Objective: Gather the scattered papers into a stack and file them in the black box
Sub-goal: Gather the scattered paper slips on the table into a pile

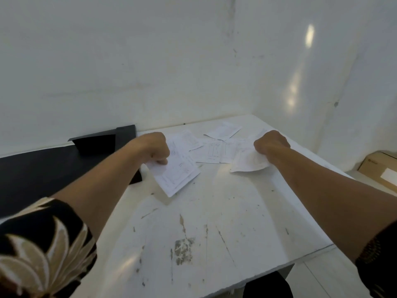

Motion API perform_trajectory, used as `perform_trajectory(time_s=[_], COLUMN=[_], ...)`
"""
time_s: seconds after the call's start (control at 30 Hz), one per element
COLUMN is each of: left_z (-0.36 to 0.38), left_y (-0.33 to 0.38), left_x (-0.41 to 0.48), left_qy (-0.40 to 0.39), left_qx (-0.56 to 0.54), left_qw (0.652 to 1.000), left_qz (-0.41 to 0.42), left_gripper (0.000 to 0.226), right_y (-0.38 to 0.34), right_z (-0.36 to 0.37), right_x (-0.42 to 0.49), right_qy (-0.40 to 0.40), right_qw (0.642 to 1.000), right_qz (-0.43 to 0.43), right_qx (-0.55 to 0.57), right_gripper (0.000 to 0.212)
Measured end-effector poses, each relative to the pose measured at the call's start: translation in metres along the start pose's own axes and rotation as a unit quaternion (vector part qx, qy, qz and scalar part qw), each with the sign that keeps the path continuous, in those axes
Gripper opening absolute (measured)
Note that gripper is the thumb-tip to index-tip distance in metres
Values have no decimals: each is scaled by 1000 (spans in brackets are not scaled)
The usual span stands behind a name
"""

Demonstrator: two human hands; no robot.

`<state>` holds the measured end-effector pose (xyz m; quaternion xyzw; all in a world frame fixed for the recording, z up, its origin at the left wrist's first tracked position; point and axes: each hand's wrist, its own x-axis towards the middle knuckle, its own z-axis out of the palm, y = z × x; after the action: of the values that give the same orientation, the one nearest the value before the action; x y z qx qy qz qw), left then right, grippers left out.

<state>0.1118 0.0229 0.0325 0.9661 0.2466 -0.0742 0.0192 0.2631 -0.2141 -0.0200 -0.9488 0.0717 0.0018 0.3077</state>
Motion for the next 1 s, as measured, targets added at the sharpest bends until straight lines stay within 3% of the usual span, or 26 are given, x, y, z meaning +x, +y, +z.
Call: perform_trajectory(time_s=[0.1, 0.23, 0.3, 0.4, 0.5, 0.6, 0.73, 0.8, 0.87, 1.0], left_z=[-4, -3, -1, 8, 17, 28, 45, 51, 53, 52], left_y=[-8, -15, -13, -2, 14, 29, 40, 44, 46, 46], left_x=[4, 20, 33, 56, 84, 108, 131, 136, 142, 169], left_qy=[24, 75, 86, 84, 68, 52, 46, 29, 30, 33], left_qx=[-65, -255, -348, -471, -517, -472, -326, -252, -242, -277], left_qw=[997, 962, 931, 874, 846, 867, 922, 938, 935, 937], left_qz=[-29, -61, -75, -91, -114, -155, -206, -238, -259, -209], left_gripper=[15, 18, 13, 9, 28, 33, 43, 37, 22, 44], right_y=[-8, -19, -22, -22, -21, -21, -22, -27, -35, -54], right_z=[-3, -12, -18, -24, -22, -12, 14, 30, 43, 56], right_x=[-4, -9, -10, -11, -5, 5, 20, 27, 32, 46], right_qy=[11, 18, 18, 21, 16, -3, -47, -68, -80, -77], right_qw=[1000, 1000, 999, 997, 996, 992, 981, 978, 976, 977], right_qz=[3, -22, -43, -72, -88, -104, -111, -108, -99, -76], right_qx=[8, 2, 2, 4, 27, 76, 151, 165, 174, 184], right_gripper=[51, 61, 51, 15, 16, 29, 30, 28, 27, 27])
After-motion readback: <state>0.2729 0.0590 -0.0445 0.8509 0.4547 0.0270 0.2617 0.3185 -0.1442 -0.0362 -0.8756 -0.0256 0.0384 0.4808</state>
